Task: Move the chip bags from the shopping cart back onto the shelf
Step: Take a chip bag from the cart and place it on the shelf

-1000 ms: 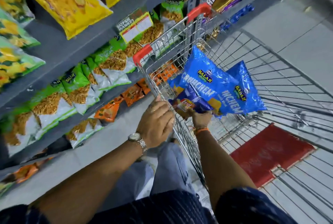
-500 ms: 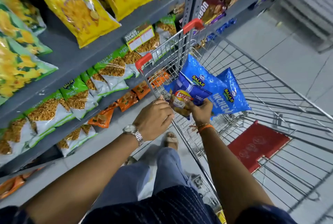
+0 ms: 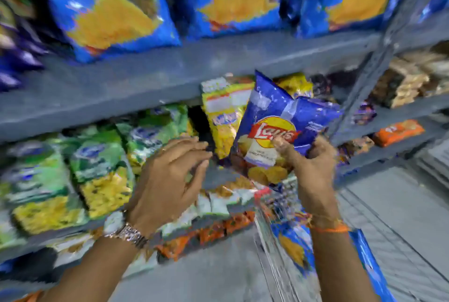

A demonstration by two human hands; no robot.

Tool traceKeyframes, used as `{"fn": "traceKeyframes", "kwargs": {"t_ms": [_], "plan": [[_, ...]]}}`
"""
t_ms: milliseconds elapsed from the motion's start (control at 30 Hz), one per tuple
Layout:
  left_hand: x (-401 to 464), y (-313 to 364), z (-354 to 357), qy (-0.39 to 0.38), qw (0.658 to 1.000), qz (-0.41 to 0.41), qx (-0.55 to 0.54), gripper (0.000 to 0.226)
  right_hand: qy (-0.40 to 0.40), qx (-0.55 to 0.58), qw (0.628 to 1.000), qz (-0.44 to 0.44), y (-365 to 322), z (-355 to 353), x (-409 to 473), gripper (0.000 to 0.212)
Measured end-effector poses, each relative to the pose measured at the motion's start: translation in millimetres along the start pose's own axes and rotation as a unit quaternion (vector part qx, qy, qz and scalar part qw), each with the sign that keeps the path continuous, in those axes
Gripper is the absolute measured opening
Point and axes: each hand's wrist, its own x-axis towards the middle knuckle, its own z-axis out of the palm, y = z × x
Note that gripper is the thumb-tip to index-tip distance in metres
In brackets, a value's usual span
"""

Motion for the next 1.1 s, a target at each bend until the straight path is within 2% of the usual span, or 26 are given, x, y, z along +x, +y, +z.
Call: {"fn": "traceKeyframes", "kwargs": {"t_ms": [100,233,367,467,533,700,900,1100], "plan": [[-10,-31,-65,0.078,0.994,-0.039,0.060,0.025,-0.098,0.043,0.992,-0.062,-57,61,11,0.015],[-38,-73,-133,0.128,0.972,-0.127,0.152,0.032,-0.206,0.117,0.967,-0.095,-100,144,16,0.016],[-75,-103,-184,0.125,0.949,-0.193,0.215,0.046,-0.286,0.124,0.945,-0.098,-117,232,13,0.014],[-95,-113,-205,0.091,0.938,-0.230,0.241,0.059,-0.325,0.113,0.934,-0.096,-121,289,5,0.017],[-102,-118,-216,0.065,0.930,-0.241,0.270,0.066,-0.339,0.120,0.930,-0.078,-121,322,3,0.020],[-122,-138,-239,0.066,0.914,-0.287,0.278,0.069,-0.375,0.101,0.921,-0.036,-117,382,-6,0.021],[-144,-163,-250,0.067,0.918,-0.259,0.294,0.070,-0.372,0.074,0.924,-0.044,-106,413,-16,0.027],[-146,-175,-246,0.124,0.929,-0.228,0.264,0.067,-0.336,0.030,0.939,-0.071,-101,427,-21,0.038]]}}
